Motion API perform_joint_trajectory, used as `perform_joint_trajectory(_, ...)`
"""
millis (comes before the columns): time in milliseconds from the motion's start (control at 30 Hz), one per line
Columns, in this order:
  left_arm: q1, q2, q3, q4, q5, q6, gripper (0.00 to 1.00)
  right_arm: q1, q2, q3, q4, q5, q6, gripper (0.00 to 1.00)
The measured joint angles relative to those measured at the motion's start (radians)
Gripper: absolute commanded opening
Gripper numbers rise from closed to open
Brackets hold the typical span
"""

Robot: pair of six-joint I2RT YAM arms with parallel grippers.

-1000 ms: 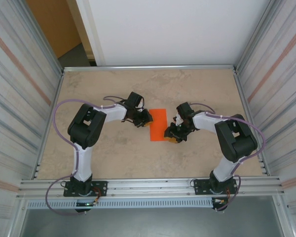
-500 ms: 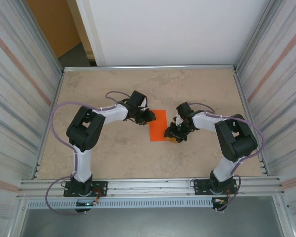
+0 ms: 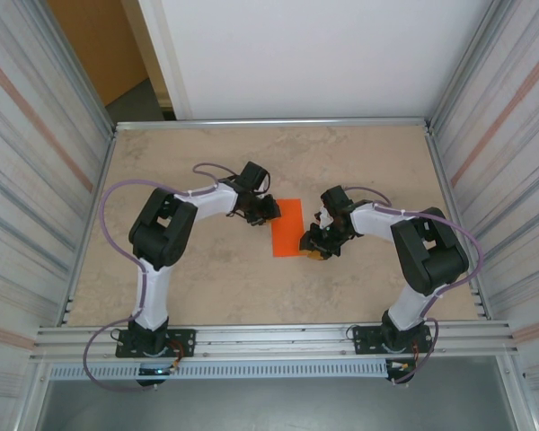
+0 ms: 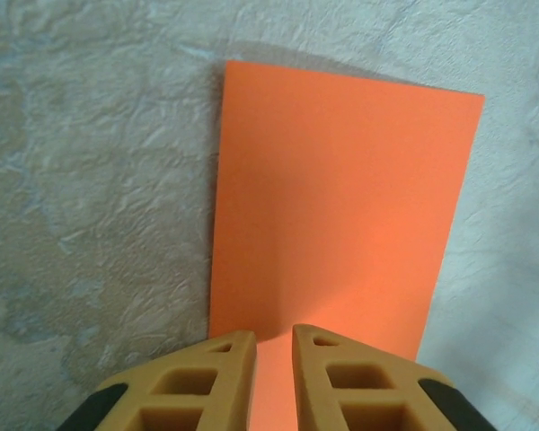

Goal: Fold a paper plane with a square sheet of paper (pick it up from the middle)
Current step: Fold the triangle a second time at the center of the table.

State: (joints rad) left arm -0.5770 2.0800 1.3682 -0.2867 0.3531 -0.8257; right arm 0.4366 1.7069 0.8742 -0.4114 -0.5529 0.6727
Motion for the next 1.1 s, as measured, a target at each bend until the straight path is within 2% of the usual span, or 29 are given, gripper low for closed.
perform_joint_trajectory(367,0.015,0.005,-0.008,0.013,0.032,-0.047,0.18,0.000,0.000,0.000,0.036,0.003,0.000,0.30)
perform_joint_trajectory(1100,0.034,0.013,-0.016,0.030,0.084,-0.048,0.18,0.007,-0.002,0.000,0.030,0.029,0.000,0.31)
